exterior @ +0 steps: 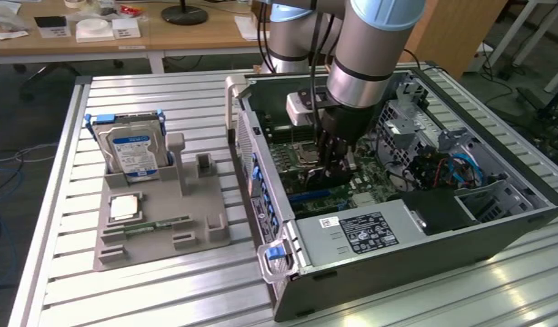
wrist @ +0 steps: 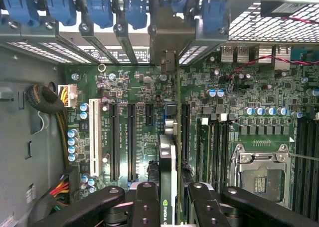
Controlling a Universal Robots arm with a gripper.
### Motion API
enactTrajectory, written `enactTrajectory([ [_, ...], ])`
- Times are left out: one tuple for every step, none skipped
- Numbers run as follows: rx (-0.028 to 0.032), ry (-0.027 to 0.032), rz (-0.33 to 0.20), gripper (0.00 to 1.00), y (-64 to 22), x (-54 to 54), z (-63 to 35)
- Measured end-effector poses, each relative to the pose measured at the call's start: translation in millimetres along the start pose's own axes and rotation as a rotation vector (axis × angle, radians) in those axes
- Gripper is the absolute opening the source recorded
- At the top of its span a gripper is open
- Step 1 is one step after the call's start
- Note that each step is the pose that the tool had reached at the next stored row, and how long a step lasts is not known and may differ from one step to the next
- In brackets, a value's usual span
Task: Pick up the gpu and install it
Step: 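Insert the gpu into the slot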
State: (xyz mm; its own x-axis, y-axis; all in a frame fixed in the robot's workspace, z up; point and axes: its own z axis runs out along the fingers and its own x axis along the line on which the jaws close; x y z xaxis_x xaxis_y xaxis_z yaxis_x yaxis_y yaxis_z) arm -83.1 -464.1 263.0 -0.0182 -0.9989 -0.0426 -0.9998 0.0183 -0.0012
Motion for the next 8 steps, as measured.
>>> enactTrajectory([
  [0.0000,0.0000,0.001,0.27,0.0,0.0,0.8],
  [0.0000,0.0000,0.001,0.27,0.0,0.1,1.3],
  [-0.0001,0.0003,0.002,0.27,0.0,0.1,1.5],
  [0.0000,0.0003,0.003,0.27,0.0,0.1,1.7],
  [0.0002,0.0001,0.006,0.27,0.1,0.1,2.1],
  [0.0003,0.0004,0.009,0.27,0.2,0.1,2.4],
  [0.0004,0.0008,0.013,0.27,0.2,0.2,2.5],
  [0.0008,0.0005,0.016,0.27,0.3,0.7,2.9],
])
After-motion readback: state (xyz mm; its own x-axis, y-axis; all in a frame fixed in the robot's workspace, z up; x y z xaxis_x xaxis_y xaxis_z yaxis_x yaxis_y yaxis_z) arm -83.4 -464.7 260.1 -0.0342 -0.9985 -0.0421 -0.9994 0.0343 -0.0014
